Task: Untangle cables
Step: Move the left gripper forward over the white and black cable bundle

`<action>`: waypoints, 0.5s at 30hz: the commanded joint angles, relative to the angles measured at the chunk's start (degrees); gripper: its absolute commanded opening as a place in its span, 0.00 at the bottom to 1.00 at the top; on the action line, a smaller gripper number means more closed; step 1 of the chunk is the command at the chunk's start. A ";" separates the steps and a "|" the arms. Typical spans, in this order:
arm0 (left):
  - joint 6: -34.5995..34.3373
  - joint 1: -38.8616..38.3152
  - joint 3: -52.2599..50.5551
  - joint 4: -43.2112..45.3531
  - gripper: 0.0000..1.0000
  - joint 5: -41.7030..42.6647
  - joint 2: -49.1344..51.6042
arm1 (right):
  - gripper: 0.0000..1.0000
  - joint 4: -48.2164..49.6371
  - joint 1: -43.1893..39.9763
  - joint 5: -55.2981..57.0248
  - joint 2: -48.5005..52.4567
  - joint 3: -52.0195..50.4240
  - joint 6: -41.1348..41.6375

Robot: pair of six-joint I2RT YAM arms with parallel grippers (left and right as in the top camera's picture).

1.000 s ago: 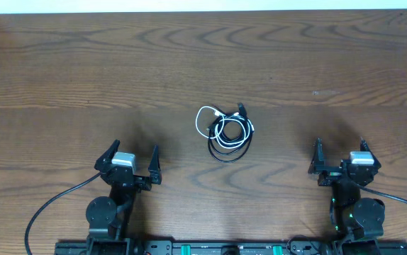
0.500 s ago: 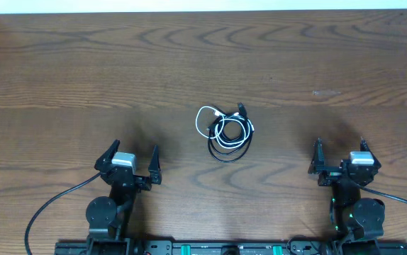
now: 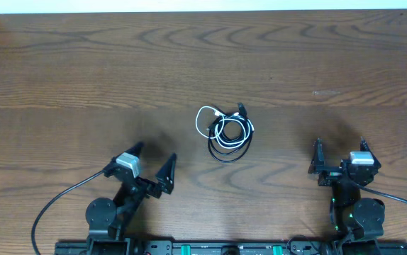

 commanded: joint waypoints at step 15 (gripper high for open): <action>-0.70 -0.13 26.95 -14.16 0.98 9.55 15.39 | 0.99 0.07 -0.28 0.20 -0.37 -0.28 0.57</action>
